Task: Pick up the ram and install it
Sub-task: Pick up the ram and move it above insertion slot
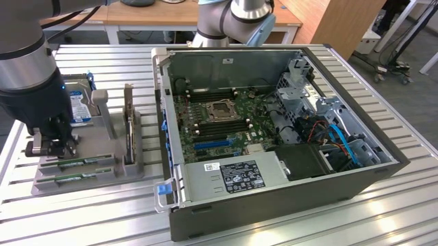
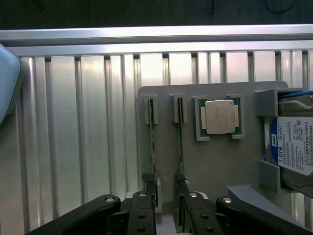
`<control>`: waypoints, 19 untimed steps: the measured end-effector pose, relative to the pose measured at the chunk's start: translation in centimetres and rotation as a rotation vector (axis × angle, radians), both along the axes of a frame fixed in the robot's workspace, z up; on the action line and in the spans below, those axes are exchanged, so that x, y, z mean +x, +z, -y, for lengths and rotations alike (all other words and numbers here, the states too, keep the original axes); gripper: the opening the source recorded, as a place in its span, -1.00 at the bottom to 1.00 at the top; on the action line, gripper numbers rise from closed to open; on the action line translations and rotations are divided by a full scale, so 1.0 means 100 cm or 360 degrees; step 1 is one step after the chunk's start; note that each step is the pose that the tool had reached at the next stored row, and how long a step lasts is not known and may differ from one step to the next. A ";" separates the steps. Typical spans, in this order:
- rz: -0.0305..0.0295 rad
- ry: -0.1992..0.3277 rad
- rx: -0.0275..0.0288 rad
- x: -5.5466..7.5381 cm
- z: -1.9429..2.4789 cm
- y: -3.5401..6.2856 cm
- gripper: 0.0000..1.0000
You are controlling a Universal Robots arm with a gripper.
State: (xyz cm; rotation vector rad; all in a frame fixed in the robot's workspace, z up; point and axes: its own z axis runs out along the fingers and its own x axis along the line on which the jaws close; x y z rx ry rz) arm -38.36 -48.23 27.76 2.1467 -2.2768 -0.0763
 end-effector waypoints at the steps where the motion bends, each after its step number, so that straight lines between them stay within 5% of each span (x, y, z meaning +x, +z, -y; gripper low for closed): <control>1: 0.00000 0.0000 0.00001 0.000 0.0009 0.0000 -0.41; 19: 0.00023 0.0000 0.00008 0.000 0.0037 -0.0087 -0.41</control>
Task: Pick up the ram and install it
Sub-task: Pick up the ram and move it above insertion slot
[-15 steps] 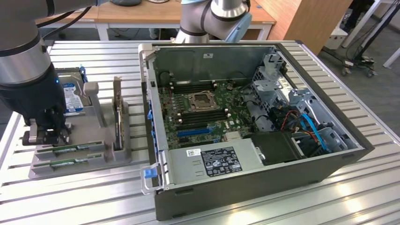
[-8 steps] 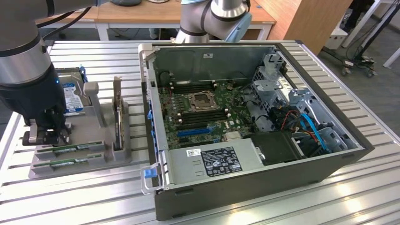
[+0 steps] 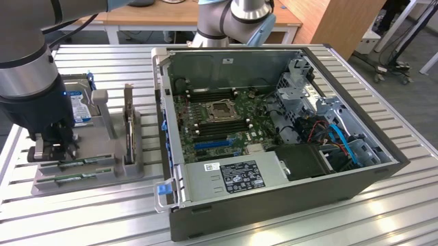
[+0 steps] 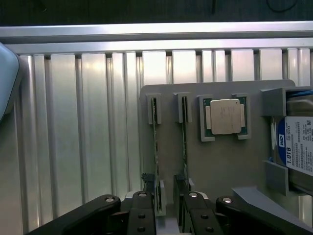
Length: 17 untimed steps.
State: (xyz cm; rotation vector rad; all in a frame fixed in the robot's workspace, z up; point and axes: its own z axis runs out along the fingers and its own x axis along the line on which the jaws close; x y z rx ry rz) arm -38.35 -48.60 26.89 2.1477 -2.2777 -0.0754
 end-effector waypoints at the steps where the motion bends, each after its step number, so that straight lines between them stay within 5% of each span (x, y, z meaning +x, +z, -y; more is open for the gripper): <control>1: 0.00002 0.0000 0.00005 0.000 0.0000 -0.0009 -0.41; 17: 0.00056 0.0000 0.00015 0.000 0.0000 -0.0167 -0.41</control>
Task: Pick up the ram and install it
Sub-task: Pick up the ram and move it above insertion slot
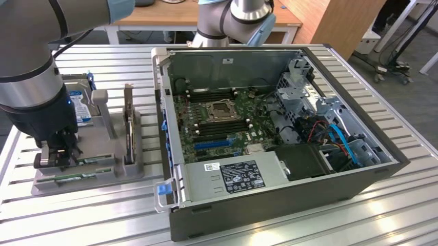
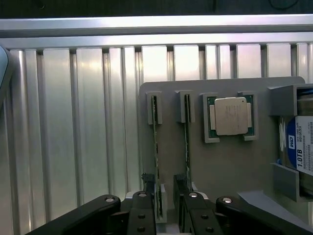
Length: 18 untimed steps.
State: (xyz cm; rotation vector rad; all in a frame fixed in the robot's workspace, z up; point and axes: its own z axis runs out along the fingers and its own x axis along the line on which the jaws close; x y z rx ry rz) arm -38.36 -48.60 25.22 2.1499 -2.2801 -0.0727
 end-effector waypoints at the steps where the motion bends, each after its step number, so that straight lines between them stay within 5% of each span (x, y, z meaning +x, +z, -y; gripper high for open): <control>1: 0.00007 0.0000 0.00003 0.000 0.0000 -0.0006 -0.41; 18: 0.00010 0.0000 0.00032 0.006 0.0000 -0.0012 -0.41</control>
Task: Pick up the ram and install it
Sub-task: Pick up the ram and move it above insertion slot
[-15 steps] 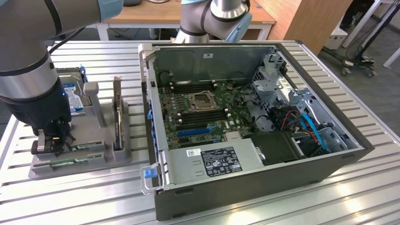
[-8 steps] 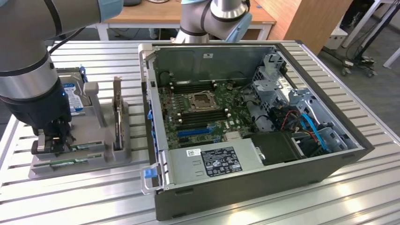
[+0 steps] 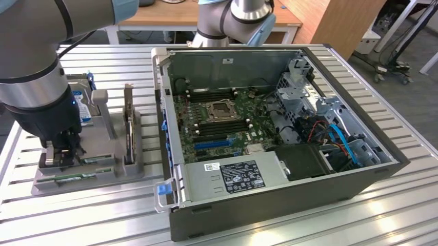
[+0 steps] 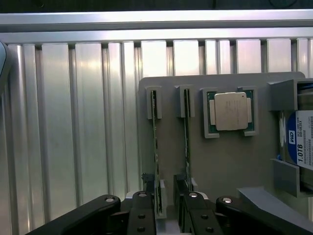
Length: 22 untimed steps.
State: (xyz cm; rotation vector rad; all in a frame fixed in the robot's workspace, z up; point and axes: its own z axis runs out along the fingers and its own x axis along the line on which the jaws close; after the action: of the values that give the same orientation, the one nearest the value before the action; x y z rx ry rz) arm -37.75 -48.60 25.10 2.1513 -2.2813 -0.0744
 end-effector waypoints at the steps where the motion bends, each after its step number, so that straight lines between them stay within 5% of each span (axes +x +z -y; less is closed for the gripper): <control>1: -0.00003 0.0000 0.00001 0.002 0.0000 0.0000 -0.41; 22: -0.00011 0.0000 0.00010 0.009 0.0001 -0.0082 -0.41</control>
State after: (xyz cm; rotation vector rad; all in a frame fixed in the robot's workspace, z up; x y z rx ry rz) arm -36.81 -48.61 24.28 2.1511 -2.2813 -0.0758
